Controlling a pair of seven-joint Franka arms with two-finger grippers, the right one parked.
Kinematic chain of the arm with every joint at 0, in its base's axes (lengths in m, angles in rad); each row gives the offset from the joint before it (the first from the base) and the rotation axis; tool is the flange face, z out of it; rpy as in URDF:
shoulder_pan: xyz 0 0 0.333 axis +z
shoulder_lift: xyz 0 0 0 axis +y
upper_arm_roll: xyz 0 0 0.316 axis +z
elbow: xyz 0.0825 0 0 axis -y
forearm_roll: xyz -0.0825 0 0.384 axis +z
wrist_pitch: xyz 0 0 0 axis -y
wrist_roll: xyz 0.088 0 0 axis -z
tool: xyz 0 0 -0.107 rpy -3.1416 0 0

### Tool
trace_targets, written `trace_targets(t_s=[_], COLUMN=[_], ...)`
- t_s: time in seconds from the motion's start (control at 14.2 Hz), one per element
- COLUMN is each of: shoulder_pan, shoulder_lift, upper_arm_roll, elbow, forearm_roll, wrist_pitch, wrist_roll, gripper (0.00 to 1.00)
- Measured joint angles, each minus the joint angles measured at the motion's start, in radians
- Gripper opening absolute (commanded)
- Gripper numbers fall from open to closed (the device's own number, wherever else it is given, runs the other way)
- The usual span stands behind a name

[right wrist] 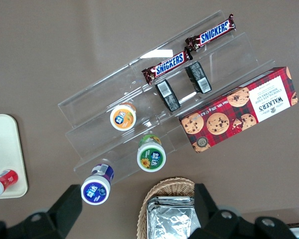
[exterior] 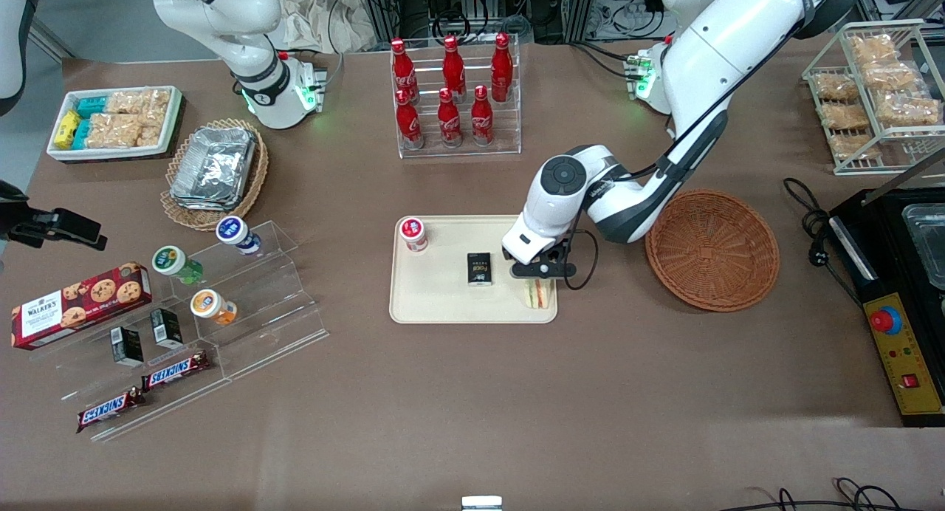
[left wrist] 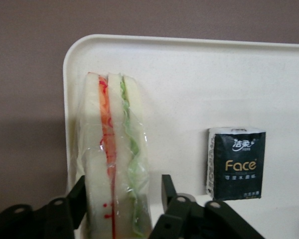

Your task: Place sandwich from basket to tray

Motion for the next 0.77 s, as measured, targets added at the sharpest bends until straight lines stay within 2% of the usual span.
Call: trace_targets(t_s=[0.35, 0.63, 0.77], shoulder_pan=[0.002, 0.002, 0.010], shoulder_lift=[0.001, -0.025, -0.087], upper_arm_roll=[0.002, -0.026, -0.035], elbow=[0.062, 0.238, 0.337], forearm_roll=[0.004, -0.004, -0.042], wrist_pitch=[-0.064, -0.353, -0.510], wrist_roll=[-0.010, -0.020, -0.021], gripper=[0.99, 0.99, 0.98])
